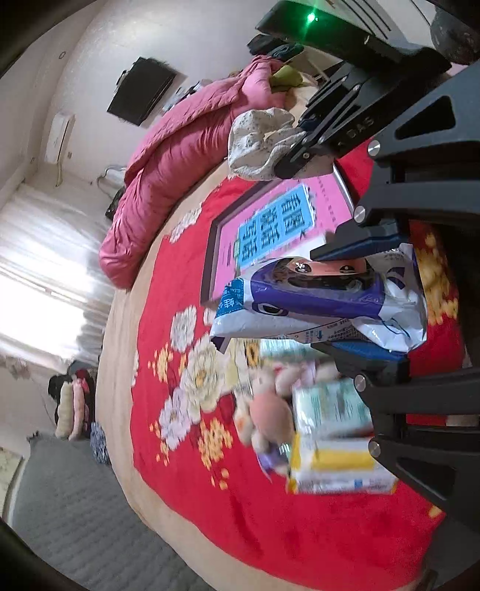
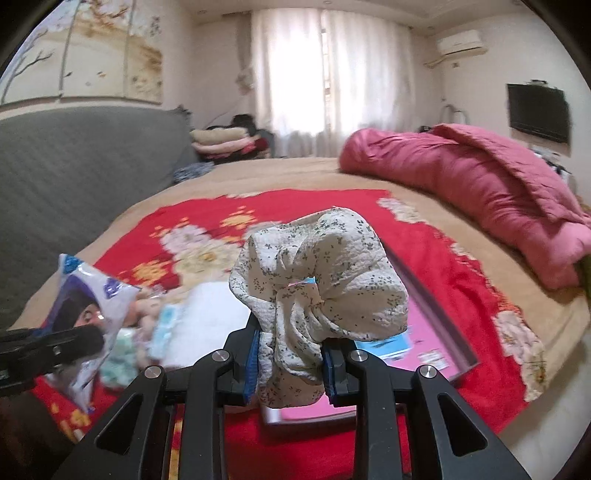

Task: Organize soft objects
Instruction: 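Carry the cartoon bag in the left gripper while the right carries the scrunchie to the pink tray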

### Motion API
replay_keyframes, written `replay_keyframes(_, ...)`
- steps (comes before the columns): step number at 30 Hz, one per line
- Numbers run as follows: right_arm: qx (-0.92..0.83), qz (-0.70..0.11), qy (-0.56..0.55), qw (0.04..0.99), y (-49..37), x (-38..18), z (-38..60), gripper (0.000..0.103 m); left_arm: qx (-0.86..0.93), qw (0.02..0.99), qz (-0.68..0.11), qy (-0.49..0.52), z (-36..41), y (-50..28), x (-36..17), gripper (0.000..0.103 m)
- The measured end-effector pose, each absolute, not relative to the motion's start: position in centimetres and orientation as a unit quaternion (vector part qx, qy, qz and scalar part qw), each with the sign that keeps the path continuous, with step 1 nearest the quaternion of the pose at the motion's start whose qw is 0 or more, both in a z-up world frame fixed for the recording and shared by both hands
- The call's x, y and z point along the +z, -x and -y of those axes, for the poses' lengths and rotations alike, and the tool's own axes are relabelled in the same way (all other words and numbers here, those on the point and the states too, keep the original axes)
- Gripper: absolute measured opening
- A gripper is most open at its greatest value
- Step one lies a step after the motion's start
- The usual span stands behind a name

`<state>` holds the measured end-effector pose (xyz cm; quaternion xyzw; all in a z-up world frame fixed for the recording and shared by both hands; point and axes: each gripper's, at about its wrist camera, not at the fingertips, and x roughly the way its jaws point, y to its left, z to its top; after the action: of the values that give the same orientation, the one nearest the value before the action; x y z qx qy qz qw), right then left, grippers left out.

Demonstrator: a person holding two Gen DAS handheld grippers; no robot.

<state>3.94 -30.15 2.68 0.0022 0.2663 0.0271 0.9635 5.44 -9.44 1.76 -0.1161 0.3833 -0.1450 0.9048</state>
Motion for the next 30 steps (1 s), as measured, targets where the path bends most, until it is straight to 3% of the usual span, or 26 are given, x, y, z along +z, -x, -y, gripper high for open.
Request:
replay_keyframes(11,-0.05,-0.262,-0.023,0.964,-5.7,1.7,36.7,0.029,-0.2,0.888,-0.404,0.089,17.6,-8.5,1.4,0.04)
replay_keyframes(30,-0.068,-0.273,-0.092,0.955,-6.5,0.6,41.5,0.029,-0.224,0.845,-0.483,0.051,26.5,-16.6,-4.4,0.041)
